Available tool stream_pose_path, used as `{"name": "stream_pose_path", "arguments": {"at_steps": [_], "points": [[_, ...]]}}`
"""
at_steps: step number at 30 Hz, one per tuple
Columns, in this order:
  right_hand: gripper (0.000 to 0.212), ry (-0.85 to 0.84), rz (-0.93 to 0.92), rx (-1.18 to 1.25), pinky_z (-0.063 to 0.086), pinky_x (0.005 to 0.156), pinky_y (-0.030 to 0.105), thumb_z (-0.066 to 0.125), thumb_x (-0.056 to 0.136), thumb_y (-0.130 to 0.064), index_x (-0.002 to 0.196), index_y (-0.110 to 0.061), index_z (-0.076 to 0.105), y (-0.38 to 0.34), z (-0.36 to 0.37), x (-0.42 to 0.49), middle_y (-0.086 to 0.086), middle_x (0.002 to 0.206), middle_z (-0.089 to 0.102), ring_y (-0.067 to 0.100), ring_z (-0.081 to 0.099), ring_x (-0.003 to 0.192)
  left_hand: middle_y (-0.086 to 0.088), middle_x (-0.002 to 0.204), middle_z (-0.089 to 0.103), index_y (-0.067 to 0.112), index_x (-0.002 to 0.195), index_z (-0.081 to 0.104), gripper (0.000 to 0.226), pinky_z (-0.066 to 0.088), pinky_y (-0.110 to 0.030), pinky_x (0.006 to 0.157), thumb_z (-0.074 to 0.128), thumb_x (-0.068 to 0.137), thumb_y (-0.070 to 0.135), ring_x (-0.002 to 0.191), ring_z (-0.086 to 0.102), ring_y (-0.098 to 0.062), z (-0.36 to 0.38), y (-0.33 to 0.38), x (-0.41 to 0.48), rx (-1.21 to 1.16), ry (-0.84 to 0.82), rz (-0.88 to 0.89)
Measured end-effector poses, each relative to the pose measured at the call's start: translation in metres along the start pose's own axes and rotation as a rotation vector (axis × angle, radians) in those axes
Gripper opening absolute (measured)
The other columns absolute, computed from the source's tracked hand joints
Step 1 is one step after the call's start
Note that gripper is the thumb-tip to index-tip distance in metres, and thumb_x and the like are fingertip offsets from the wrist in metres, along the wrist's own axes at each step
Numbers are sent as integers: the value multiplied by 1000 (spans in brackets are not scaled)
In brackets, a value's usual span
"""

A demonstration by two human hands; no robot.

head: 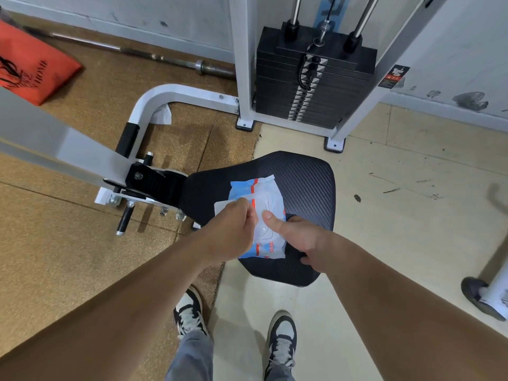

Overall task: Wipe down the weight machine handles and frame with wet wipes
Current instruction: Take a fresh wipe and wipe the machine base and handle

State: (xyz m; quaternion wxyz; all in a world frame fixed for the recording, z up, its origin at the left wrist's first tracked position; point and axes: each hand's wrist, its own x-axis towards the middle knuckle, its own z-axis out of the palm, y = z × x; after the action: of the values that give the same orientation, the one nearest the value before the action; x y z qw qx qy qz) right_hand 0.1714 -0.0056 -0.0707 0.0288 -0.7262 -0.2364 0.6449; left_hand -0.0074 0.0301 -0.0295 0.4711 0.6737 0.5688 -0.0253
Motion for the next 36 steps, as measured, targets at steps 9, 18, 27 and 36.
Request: {"name": "stream_pose_path", "arguments": {"at_steps": [9,18,27,36], "points": [[78,-42,17,36,36,99,37,63,82,-84,139,-32,59,-3,0,-6,-2,145,59,20,54,126,-7,85,62,14,95,61,24,61,-36,84,48,109,28,79,63,-16,-8,-8,6,-474,-46,-247],[95,14,8,13,40,107,39,61,62,-97,136,-38,60,-1,2,-1,-2,146,54,23,48,134,-2,88,70,16,99,64,22,60,-31,75,72,94,36,76,67,-13,11,8,-2,-496,262,-269],[68,-37,-3,67,37,95,34,63,90,-77,138,-29,61,-6,-3,-9,-3,141,64,16,56,108,4,81,65,13,91,67,13,42,-7,50,66,99,23,68,58,-7,22,9,-5,-393,364,-192],[64,-17,10,35,41,92,32,57,92,-79,135,-32,61,-6,-2,-10,-2,135,65,16,58,109,1,90,73,18,91,71,17,55,-26,69,65,99,31,80,66,-9,21,4,-17,-549,224,-186]]}}
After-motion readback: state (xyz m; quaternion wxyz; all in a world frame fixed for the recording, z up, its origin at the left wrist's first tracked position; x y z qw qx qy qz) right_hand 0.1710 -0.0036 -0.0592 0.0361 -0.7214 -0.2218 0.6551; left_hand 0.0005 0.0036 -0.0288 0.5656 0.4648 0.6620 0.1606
